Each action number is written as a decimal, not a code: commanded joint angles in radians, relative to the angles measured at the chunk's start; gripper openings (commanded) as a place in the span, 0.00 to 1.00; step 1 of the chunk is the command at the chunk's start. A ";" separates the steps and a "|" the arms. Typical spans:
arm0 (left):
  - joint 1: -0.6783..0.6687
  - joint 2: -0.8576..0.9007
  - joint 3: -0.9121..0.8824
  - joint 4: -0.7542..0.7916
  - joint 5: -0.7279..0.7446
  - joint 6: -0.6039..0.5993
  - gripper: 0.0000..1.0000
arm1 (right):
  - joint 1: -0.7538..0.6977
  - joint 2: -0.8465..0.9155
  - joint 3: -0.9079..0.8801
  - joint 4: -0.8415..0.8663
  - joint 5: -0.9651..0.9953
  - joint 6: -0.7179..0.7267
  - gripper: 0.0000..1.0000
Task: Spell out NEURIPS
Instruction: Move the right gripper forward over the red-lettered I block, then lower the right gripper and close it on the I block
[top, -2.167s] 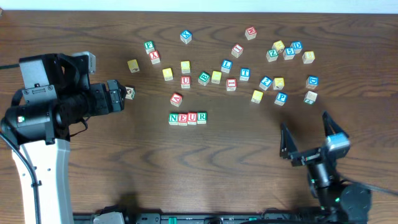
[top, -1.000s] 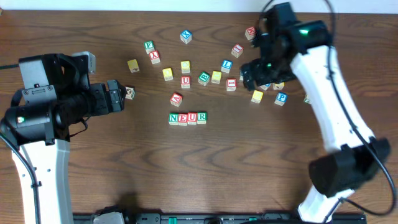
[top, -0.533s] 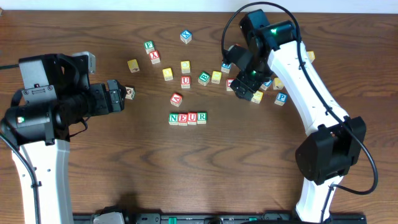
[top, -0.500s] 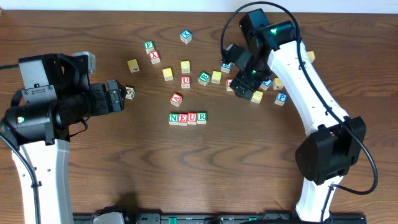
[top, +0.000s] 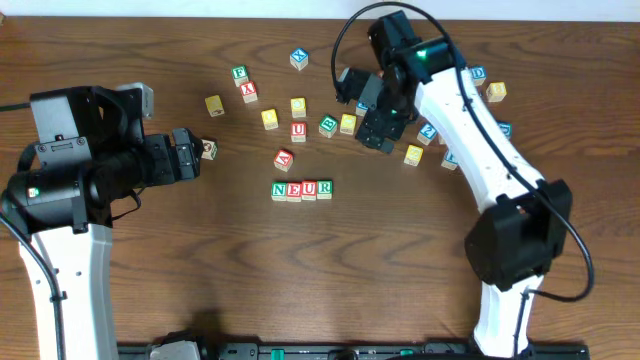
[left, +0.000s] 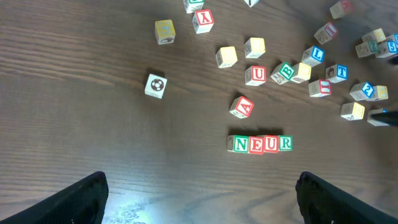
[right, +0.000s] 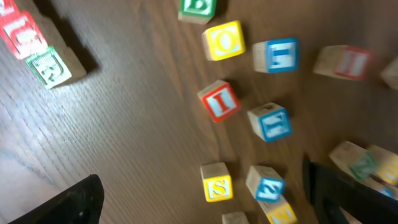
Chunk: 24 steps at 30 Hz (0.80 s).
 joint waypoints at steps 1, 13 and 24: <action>0.004 -0.005 0.016 -0.002 0.007 0.010 0.95 | 0.007 0.081 0.012 -0.013 -0.049 -0.080 0.96; 0.004 -0.005 0.016 -0.002 0.007 0.010 0.95 | 0.005 0.193 0.012 0.004 -0.116 -0.111 0.94; 0.004 -0.005 0.016 -0.002 0.007 0.010 0.95 | -0.002 0.218 0.012 0.042 -0.050 -0.167 0.93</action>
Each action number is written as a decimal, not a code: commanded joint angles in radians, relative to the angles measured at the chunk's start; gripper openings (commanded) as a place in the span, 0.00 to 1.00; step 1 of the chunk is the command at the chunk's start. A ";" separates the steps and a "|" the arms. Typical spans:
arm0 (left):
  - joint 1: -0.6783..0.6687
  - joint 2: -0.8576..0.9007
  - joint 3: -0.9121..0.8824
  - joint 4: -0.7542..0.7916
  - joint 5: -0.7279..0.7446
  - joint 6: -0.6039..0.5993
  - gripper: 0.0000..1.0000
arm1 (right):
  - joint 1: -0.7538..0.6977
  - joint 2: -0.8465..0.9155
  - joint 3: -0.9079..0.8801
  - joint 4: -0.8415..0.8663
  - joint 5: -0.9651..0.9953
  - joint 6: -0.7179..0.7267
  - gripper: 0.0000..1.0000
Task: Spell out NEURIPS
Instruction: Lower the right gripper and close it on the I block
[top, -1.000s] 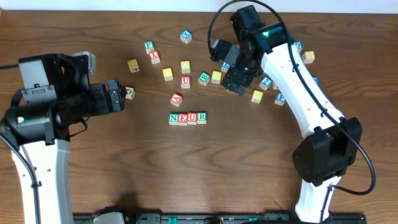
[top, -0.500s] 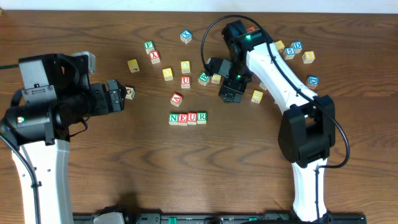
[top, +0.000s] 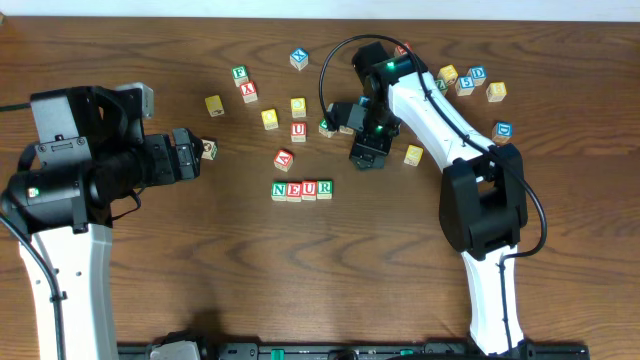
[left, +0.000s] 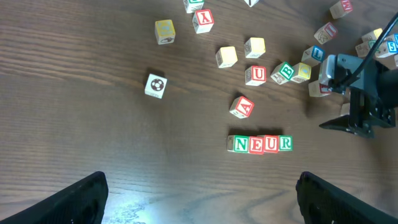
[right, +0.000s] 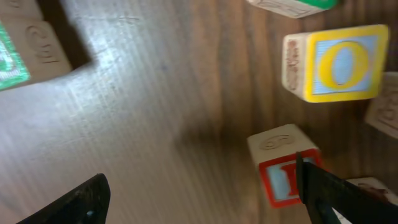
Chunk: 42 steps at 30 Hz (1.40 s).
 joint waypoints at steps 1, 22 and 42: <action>0.004 -0.005 0.016 -0.002 0.007 0.010 0.95 | -0.002 0.004 0.012 0.002 0.043 -0.021 0.93; 0.004 -0.005 0.016 -0.002 0.007 0.010 0.95 | 0.000 0.005 0.012 0.048 0.084 -0.060 0.91; 0.004 -0.005 0.016 -0.002 0.007 0.010 0.95 | -0.053 0.018 0.012 0.050 0.002 -0.067 0.91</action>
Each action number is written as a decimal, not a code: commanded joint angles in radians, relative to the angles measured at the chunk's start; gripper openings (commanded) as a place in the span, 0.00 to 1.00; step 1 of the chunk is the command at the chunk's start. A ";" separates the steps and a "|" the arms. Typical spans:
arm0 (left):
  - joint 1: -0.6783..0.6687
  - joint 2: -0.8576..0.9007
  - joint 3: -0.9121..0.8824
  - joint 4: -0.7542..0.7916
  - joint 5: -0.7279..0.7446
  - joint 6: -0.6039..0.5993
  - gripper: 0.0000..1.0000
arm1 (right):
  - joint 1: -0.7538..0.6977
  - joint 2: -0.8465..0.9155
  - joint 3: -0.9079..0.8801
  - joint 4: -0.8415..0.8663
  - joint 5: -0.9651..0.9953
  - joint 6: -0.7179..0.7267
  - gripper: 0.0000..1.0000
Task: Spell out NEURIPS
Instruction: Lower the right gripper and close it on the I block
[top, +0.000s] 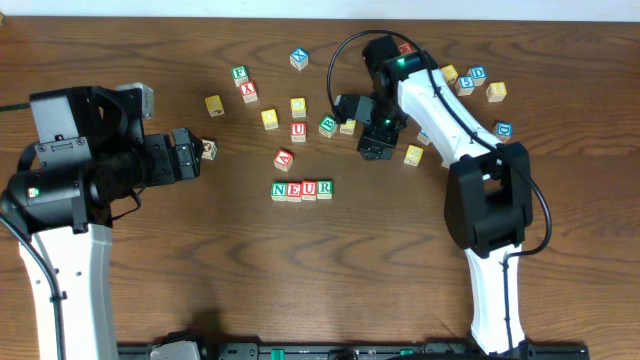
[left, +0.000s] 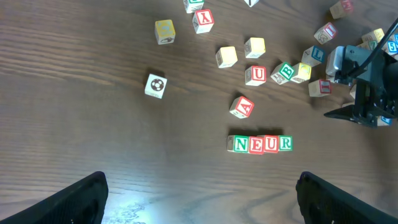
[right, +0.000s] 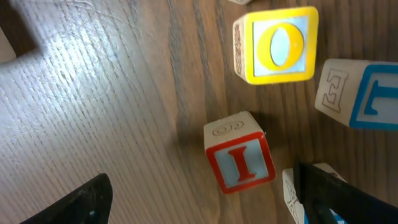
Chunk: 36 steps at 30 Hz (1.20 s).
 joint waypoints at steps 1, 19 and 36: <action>0.004 -0.005 0.016 -0.002 0.007 0.010 0.95 | -0.013 0.019 0.012 -0.003 -0.021 -0.025 0.91; 0.004 -0.005 0.016 -0.002 0.007 0.010 0.95 | -0.009 0.065 0.012 -0.006 -0.021 -0.040 0.88; 0.004 -0.005 0.016 -0.002 0.007 0.010 0.95 | -0.008 0.065 0.012 0.006 -0.008 0.065 0.45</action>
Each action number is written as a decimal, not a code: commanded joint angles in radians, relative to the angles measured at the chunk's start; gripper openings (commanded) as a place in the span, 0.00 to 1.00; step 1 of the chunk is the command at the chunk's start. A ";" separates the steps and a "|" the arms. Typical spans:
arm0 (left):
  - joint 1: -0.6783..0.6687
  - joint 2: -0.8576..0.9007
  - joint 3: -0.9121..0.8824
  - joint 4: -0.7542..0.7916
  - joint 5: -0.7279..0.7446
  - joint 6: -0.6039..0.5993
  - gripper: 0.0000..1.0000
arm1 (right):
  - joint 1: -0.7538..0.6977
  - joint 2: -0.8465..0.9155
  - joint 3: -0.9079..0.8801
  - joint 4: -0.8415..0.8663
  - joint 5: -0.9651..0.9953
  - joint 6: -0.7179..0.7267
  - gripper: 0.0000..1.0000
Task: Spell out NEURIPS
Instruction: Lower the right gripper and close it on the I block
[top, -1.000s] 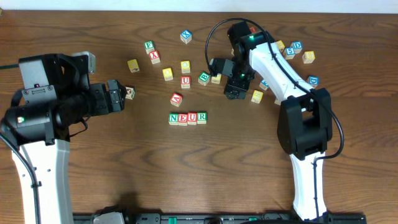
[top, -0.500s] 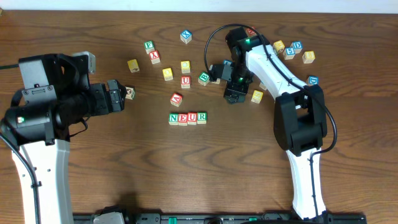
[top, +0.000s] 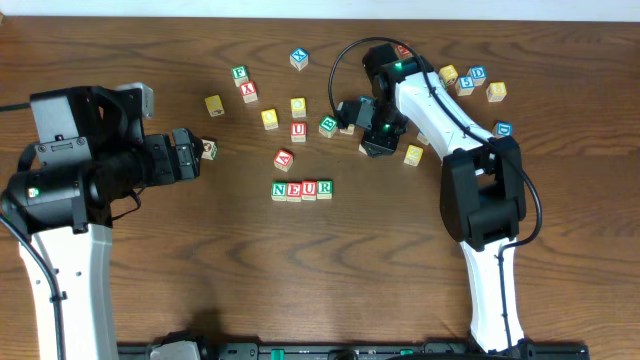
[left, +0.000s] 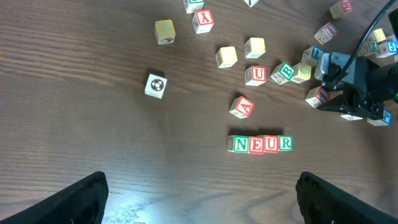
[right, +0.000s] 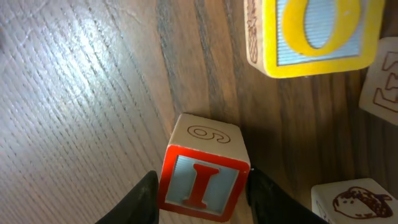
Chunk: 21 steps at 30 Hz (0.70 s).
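The row N-E-U-R (top: 302, 189) lies in mid-table and also shows as the row (left: 260, 144) in the left wrist view. A red-framed I block (right: 204, 177) sits between the fingers of my right gripper (right: 204, 200), which is shut on it, just right of the scattered letters. From above, the right gripper (top: 375, 141) covers the block. In the left wrist view the I block (left: 317, 96) looks tilted at the fingertips. My left gripper (left: 202, 202) hangs open and empty, high over the table's left side, and also shows as the left gripper (top: 190, 155) from above.
Close behind the I block is a yellow O block (right: 314, 31). Loose letters lie around: red U (top: 298, 131), red A (top: 284, 159), a green block (top: 328, 126), a yellow block (top: 413, 154), and several more at the back right (top: 475, 80).
My right gripper was open above the I block with its fingers wide. Now it is lower and shut on the block's sides. The left arm has not moved.
My right gripper was open and high over the scattered blocks at the right. It then stood low beside the I block, then centred over it with fingers apart, and now grips it. The NEUR row and left arm stayed put.
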 joint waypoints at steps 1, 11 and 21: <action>0.004 -0.005 0.016 -0.002 0.007 0.010 0.95 | 0.001 0.004 0.012 0.007 -0.001 0.034 0.47; 0.004 -0.005 0.016 -0.002 0.007 0.010 0.95 | 0.011 0.004 0.012 0.075 0.018 0.116 0.46; 0.004 -0.005 0.016 -0.002 0.007 0.010 0.95 | 0.021 0.004 0.012 0.091 0.012 0.137 0.37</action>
